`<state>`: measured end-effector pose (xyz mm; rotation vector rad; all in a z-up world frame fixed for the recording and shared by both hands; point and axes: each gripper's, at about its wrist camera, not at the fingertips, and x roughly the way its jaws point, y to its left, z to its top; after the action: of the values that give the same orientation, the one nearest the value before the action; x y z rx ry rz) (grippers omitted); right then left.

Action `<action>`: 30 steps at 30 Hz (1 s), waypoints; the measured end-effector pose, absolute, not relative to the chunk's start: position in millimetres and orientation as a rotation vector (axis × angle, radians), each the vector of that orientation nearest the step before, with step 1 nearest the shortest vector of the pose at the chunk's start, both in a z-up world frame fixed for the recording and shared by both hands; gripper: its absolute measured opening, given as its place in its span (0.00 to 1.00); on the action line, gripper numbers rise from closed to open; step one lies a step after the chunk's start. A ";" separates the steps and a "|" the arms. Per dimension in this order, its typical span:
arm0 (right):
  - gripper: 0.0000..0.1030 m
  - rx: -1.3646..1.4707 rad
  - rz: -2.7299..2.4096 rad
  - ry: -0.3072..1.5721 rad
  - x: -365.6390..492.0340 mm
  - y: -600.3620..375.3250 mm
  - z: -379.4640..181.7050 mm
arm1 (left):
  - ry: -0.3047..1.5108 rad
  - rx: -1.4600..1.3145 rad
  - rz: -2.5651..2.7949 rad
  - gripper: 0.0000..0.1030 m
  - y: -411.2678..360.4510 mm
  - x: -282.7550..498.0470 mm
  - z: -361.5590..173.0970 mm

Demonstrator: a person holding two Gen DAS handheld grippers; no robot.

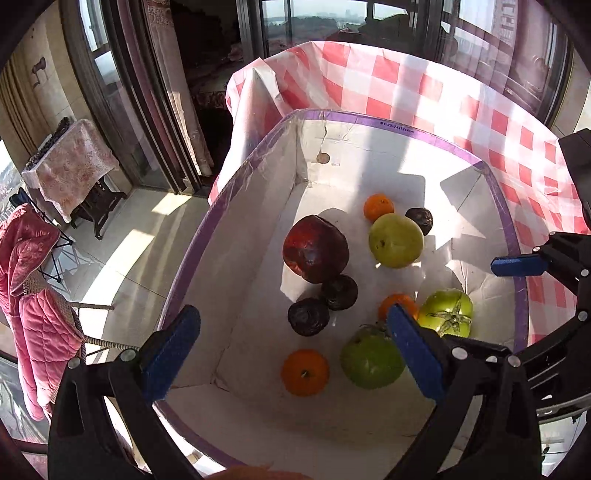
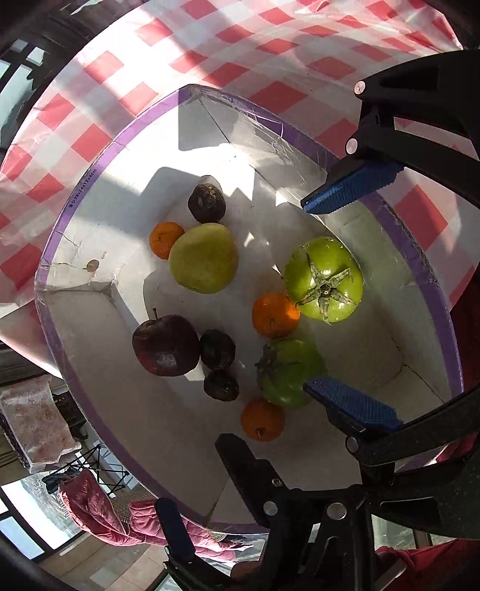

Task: Organize fruits

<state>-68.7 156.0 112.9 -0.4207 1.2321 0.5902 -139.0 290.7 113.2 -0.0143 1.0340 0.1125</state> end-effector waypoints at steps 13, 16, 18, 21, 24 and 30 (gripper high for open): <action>0.84 -0.485 0.573 1.230 -67.7 162.1 98.5 | 1.093 -0.021 0.140 0.98 292.5 -135.1 87.1; 0.84 -0.486 0.572 1.226 -68.1 161.6 98.4 | 1.094 -0.023 0.148 0.98 291.6 -134.6 87.0; 0.84 -0.492 0.575 1.224 -68.0 160.9 97.3 | 1.096 -0.020 0.152 0.98 290.4 -134.1 86.4; 0.84 -0.499 0.576 1.219 -69.0 160.9 96.7 | 1.100 -0.019 0.155 0.98 289.5 -133.6 85.4; 0.84 -0.507 0.574 1.213 -70.2 162.4 96.1 | 1.106 -0.026 0.156 0.98 290.9 -132.6 84.8; 0.84 -0.507 0.573 1.212 -69.8 163.0 96.1 | 1.118 -0.036 0.156 0.98 291.2 -131.8 83.3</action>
<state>-69.8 163.0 96.1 -0.5071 1.2120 0.5730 -131.8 291.2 83.3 -0.0361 1.1184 0.1563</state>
